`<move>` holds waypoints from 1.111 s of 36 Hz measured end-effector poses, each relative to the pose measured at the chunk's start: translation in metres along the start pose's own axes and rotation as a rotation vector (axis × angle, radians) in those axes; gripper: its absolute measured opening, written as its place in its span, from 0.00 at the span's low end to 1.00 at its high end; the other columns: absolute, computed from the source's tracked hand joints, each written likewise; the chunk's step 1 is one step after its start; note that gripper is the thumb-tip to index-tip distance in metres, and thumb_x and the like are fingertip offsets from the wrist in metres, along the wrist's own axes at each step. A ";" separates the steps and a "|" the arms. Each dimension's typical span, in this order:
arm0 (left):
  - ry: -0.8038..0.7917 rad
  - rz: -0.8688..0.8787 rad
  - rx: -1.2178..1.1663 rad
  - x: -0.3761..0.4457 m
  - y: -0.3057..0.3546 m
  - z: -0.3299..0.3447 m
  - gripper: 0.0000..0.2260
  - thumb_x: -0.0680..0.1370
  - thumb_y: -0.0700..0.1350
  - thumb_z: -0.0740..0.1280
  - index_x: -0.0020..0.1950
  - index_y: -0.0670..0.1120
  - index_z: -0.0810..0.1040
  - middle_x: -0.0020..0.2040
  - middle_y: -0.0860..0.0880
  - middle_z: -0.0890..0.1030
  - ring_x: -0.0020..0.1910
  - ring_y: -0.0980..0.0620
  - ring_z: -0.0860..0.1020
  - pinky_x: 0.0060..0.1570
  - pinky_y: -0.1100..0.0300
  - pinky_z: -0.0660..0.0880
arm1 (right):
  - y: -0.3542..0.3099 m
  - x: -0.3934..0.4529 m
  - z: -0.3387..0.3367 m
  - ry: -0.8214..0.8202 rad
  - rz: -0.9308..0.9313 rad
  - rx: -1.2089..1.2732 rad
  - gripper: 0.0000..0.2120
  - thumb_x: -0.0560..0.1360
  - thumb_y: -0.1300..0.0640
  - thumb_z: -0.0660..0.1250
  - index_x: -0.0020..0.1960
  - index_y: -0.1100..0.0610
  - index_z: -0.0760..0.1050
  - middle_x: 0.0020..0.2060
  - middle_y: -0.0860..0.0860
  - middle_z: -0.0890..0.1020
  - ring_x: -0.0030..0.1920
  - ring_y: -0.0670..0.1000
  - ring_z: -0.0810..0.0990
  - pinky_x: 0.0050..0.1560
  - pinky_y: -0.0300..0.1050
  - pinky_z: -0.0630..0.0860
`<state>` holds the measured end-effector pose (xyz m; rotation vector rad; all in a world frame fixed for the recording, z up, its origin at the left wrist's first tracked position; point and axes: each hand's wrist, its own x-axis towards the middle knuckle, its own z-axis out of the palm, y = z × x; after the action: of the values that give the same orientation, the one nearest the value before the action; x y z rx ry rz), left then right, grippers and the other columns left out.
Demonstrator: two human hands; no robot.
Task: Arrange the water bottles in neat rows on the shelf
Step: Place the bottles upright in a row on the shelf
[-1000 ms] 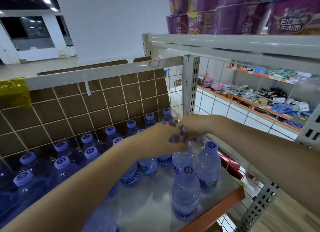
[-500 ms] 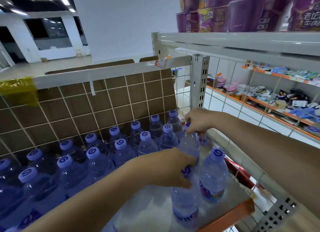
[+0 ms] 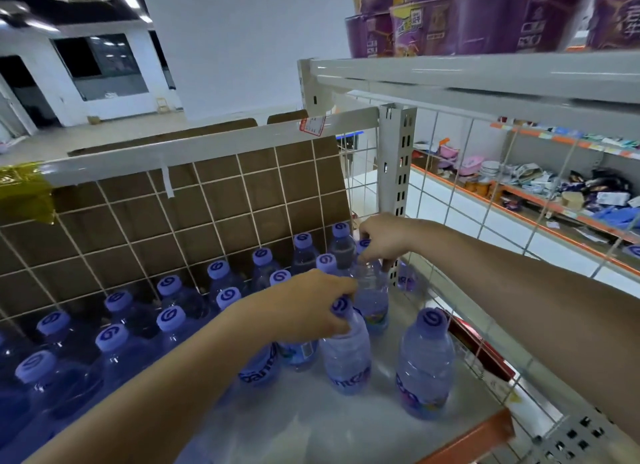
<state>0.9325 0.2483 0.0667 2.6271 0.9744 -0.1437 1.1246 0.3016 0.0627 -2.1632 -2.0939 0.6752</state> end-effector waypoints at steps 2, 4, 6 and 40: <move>-0.009 -0.004 0.000 0.002 -0.004 0.002 0.07 0.76 0.48 0.66 0.51 0.50 0.71 0.47 0.51 0.76 0.45 0.49 0.74 0.47 0.53 0.75 | -0.001 0.001 0.002 -0.003 0.001 0.007 0.09 0.75 0.57 0.71 0.46 0.59 0.71 0.48 0.58 0.77 0.35 0.53 0.85 0.31 0.42 0.78; -0.024 -0.016 -0.007 0.003 -0.007 0.003 0.06 0.76 0.47 0.65 0.50 0.52 0.70 0.46 0.52 0.74 0.45 0.50 0.73 0.45 0.56 0.72 | -0.001 0.000 0.003 -0.012 0.008 0.014 0.10 0.76 0.56 0.70 0.47 0.60 0.71 0.48 0.59 0.78 0.36 0.54 0.86 0.32 0.42 0.79; -0.022 -0.033 -0.020 0.004 -0.011 0.004 0.07 0.76 0.46 0.65 0.53 0.52 0.71 0.47 0.51 0.75 0.45 0.49 0.74 0.45 0.56 0.72 | -0.001 0.000 0.004 -0.021 0.018 0.026 0.10 0.76 0.56 0.69 0.48 0.61 0.70 0.47 0.59 0.78 0.36 0.54 0.86 0.34 0.43 0.80; 0.150 -0.093 0.029 0.019 0.001 0.025 0.15 0.79 0.50 0.62 0.61 0.42 0.68 0.51 0.44 0.74 0.44 0.48 0.70 0.42 0.57 0.65 | -0.003 -0.083 0.005 -0.354 0.260 -0.162 0.29 0.64 0.38 0.76 0.51 0.61 0.78 0.49 0.58 0.83 0.38 0.56 0.86 0.44 0.46 0.82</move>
<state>0.9484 0.2503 0.0392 2.6508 1.1527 0.0185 1.1210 0.2206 0.0817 -2.6026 -2.1025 1.0113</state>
